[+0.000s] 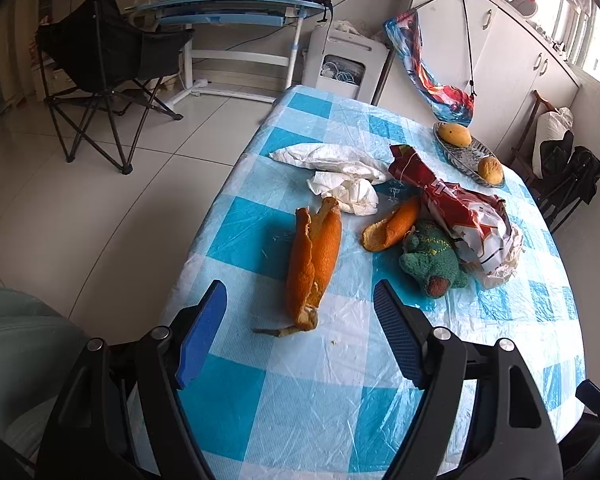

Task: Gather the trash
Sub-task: 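Grasp the orange peel with the left gripper while the right gripper grasps the red snack bag, then lift the orange peel and red snack bag off the table with both grippers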

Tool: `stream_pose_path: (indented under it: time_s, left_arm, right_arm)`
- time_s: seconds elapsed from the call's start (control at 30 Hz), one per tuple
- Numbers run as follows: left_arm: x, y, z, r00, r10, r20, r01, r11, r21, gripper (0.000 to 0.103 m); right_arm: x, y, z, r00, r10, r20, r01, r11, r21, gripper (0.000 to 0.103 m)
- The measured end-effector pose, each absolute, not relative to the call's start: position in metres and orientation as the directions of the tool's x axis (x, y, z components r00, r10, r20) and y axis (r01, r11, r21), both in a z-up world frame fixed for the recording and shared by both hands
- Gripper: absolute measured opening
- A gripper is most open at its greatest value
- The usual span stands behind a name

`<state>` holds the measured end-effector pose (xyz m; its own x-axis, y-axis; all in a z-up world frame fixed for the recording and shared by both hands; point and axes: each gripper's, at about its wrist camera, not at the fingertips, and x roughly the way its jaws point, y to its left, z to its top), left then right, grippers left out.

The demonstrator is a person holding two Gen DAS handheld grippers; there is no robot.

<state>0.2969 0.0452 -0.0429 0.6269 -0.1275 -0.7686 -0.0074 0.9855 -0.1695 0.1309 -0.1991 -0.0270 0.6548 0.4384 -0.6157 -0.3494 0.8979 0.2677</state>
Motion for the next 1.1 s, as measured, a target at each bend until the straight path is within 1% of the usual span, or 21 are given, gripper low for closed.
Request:
stream_pose_path:
  time_s: [0.1,0.13,0.17,0.2,0.23,0.3,0.33,0.43,0.57,0.63,0.7,0.73,0.77,0.8,0.83,0.87,0.9,0.97,1.03,1.1]
  left_arm:
    - [0.31,0.045,-0.053,0.599,-0.147,-0.787,-0.007,0.982,-0.188,0.073]
    - [0.31,0.044,-0.053,0.606,-0.145,-0.782,-0.002,0.983,-0.183,0.069]
    - [0.311,0.043,-0.054,0.603,-0.153,-0.783,0.01,0.983,-0.185,0.062]
    - [0.312,0.041,-0.054,0.598,-0.155,-0.786,0.024,0.984,-0.176,0.05]
    - [0.313,0.039,-0.055,0.589,-0.166,-0.791,0.041,0.984,-0.176,0.035]
    - [0.309,0.038,-0.054,0.584,-0.177,-0.792,0.056,0.982,-0.178,0.022]
    - [0.305,0.038,-0.053,0.587,-0.187,-0.788,0.063,0.981,-0.186,0.021]
    - [0.299,0.037,-0.051,0.588,-0.221,-0.778,0.081,0.973,-0.215,0.02]
    - [0.297,0.036,-0.052,0.585,-0.243,-0.774,0.08,0.967,-0.244,0.02]
    - [0.296,0.035,-0.052,0.591,-0.246,-0.769,0.081,0.966,-0.246,0.018]
    - [0.294,0.035,-0.051,0.591,-0.25,-0.767,0.081,0.965,-0.251,0.018]
    - [0.294,0.035,-0.051,0.589,-0.253,-0.768,0.08,0.963,-0.256,0.018]
    - [0.294,0.036,-0.052,0.585,-0.256,-0.769,0.076,0.962,-0.262,0.018]
    - [0.294,0.037,-0.053,0.582,-0.261,-0.771,0.071,0.96,-0.271,0.018]
    - [0.295,0.04,-0.054,0.579,-0.266,-0.77,0.066,0.957,-0.281,0.018]
    - [0.294,0.041,-0.054,0.578,-0.27,-0.77,0.064,0.956,-0.287,0.018]
    - [0.294,0.042,-0.054,0.579,-0.27,-0.769,0.063,0.955,-0.288,0.018]
    - [0.293,0.041,-0.053,0.58,-0.272,-0.768,0.063,0.955,-0.291,0.018]
    - [0.292,0.04,-0.052,0.584,-0.279,-0.763,0.07,0.953,-0.295,0.018]
    - [0.288,0.04,-0.051,0.592,-0.286,-0.754,0.082,0.951,-0.297,0.018]
  right_arm:
    - [0.151,-0.192,-0.023,0.655,0.436,-0.618,-0.359,0.898,0.253,0.091]
    - [0.159,-0.191,-0.023,0.651,0.437,-0.62,-0.36,0.897,0.256,0.09]
    - [0.166,-0.19,-0.022,0.65,0.437,-0.622,-0.36,0.898,0.254,0.088]
    - [0.175,-0.188,-0.022,0.65,0.433,-0.624,-0.361,0.899,0.248,0.087]
    - [0.182,-0.187,-0.022,0.653,0.428,-0.624,-0.359,0.901,0.242,0.086]
    - [0.201,-0.186,-0.022,0.661,0.401,-0.634,-0.338,0.914,0.224,0.086]
    - [0.211,-0.185,-0.023,0.666,0.387,-0.637,-0.328,0.92,0.216,0.085]
    - [0.235,-0.179,-0.021,0.697,0.324,-0.639,-0.304,0.942,0.145,0.085]
    - [0.261,-0.158,-0.014,0.714,0.287,-0.638,-0.335,0.941,0.048,0.085]
    - [0.279,-0.148,-0.018,0.698,0.266,-0.665,-0.35,0.937,0.007,0.085]
    - [0.299,-0.141,-0.029,0.659,0.229,-0.716,-0.353,0.935,-0.026,0.085]
    - [0.307,-0.14,-0.036,0.637,0.212,-0.741,-0.354,0.935,-0.036,0.083]
    - [0.314,-0.141,-0.044,0.608,0.209,-0.766,-0.361,0.932,-0.032,0.067]
    - [0.32,-0.143,-0.049,0.584,0.209,-0.785,-0.362,0.932,-0.022,0.052]
    - [0.321,-0.148,-0.05,0.578,0.231,-0.782,-0.366,0.93,0.004,0.051]
    - [0.32,-0.151,-0.048,0.579,0.261,-0.772,-0.37,0.928,0.036,0.037]
    - [0.318,-0.156,-0.044,0.588,0.266,-0.764,-0.359,0.932,0.048,0.029]
    - [0.311,-0.164,-0.03,0.617,0.305,-0.726,-0.348,0.933,0.097,0.02]
    - [0.305,-0.173,-0.018,0.635,0.356,-0.685,-0.337,0.926,0.169,0.018]
    - [0.296,-0.18,-0.008,0.651,0.391,-0.651,-0.339,0.917,0.211,0.018]
